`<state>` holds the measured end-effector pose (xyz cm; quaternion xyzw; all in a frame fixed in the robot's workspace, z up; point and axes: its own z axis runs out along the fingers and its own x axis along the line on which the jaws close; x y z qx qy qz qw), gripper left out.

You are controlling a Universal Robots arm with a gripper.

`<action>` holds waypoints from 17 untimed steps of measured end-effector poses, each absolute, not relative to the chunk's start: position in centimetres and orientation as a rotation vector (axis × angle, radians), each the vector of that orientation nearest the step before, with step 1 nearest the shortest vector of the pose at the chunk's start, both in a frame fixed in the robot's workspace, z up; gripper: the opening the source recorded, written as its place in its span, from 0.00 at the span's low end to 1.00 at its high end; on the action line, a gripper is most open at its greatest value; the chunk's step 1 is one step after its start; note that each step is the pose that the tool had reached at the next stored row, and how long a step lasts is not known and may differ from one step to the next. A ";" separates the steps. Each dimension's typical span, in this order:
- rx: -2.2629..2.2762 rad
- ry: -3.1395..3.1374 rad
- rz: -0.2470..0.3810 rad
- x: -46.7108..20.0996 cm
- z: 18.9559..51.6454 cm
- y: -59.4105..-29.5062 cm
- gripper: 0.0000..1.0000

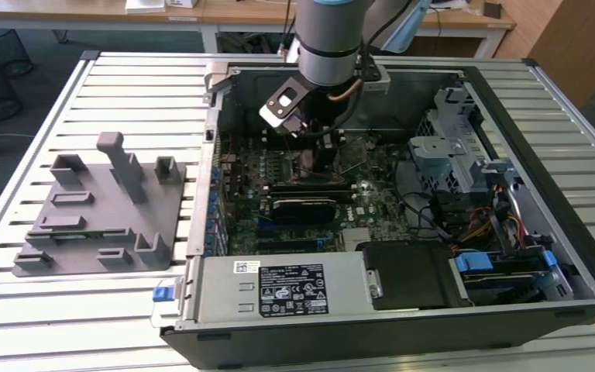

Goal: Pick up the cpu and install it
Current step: 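Place the cpu into insertion slot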

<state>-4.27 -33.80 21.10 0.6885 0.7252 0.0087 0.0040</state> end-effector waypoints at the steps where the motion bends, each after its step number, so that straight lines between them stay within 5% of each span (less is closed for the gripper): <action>1: 2.157 2.273 0.027 -4.3 21.0 -33.8 0.53; 17: 2.182 2.250 0.028 -4.3 20.0 -33.8 0.53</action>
